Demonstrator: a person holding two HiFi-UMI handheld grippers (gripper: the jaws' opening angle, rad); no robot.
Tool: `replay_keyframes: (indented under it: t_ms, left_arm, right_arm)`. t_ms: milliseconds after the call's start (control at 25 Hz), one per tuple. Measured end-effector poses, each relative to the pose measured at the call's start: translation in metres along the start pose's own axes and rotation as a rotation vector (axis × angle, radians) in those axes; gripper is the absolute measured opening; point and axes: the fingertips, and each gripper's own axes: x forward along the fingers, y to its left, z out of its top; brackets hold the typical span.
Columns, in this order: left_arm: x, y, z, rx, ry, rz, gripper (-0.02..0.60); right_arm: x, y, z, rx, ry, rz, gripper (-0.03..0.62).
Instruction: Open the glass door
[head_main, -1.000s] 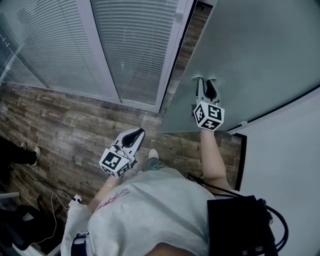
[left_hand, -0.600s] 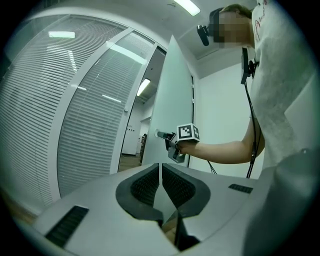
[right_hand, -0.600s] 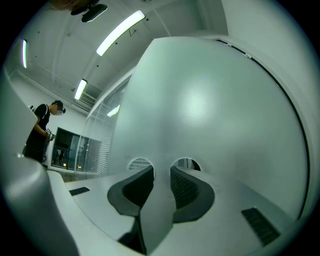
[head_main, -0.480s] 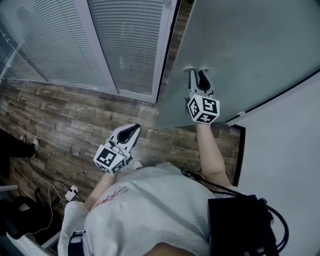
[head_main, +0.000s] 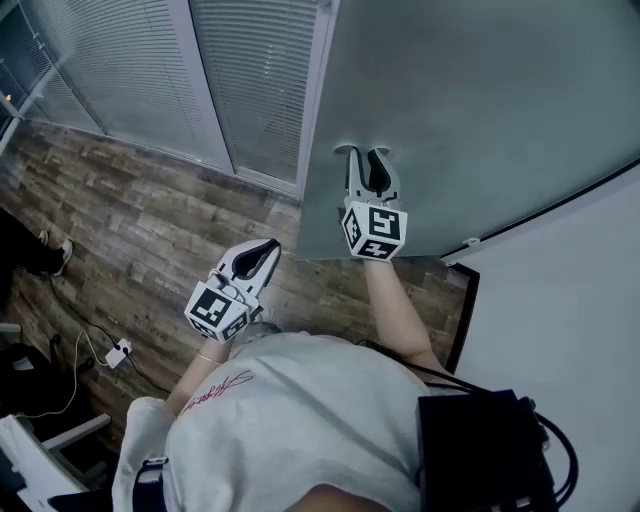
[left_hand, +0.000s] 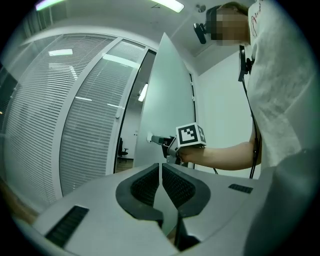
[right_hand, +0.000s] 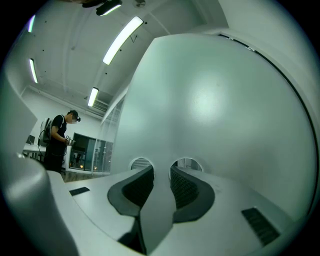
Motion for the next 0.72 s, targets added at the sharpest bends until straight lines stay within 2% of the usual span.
replay_keyframes:
  t_ms: [400, 720]
  left_arm:
    - [-0.026, -0.042, -0.016, -0.044, -0.011, 0.128, 0.034]
    - [-0.042, -0.059, -0.018, -0.046, -0.019, 0.158, 0.034]
  right_arm:
    - [-0.038, 0.015, 0.01, 0.008, -0.048, 0.077, 0.114]
    - [-0.052, 0.017, 0.007, 0.015, -0.042, 0.095, 0.114]
